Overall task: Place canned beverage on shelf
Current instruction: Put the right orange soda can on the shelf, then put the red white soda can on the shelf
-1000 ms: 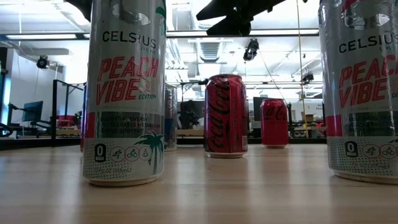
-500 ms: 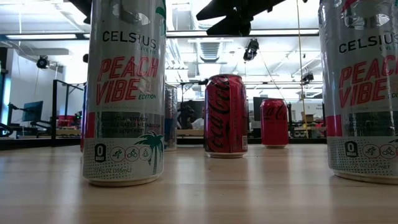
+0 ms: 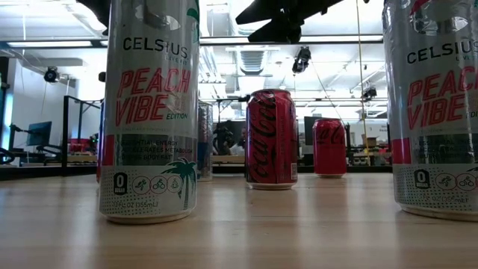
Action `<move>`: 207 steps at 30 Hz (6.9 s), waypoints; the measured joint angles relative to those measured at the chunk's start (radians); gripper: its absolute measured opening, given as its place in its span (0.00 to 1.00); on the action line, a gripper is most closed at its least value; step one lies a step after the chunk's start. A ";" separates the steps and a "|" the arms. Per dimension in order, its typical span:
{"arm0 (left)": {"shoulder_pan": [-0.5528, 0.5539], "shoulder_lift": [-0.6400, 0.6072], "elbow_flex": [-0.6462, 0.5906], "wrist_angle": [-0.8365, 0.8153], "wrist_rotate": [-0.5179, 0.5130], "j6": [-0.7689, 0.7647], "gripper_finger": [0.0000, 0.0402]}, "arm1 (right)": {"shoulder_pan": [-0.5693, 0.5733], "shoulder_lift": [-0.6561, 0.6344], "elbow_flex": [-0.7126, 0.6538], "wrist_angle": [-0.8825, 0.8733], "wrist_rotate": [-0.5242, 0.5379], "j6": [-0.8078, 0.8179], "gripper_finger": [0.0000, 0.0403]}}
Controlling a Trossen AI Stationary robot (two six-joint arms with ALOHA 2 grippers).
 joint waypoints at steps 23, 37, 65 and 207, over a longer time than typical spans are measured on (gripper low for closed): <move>0.018 -0.003 0.000 0.067 -0.082 0.000 0.00 | 0.000 0.000 0.000 -0.001 0.000 0.000 0.95; -0.243 -0.225 -0.009 0.183 -0.082 0.013 0.00 | 0.000 0.000 0.000 -0.002 0.000 0.004 0.95; -0.846 -0.689 -0.591 1.086 0.105 0.191 0.00 | 0.003 0.000 0.042 -0.114 -0.355 0.386 0.95; -0.845 -0.583 -0.452 1.110 0.103 0.308 0.00 | -0.096 0.195 0.701 -0.879 0.077 0.310 0.71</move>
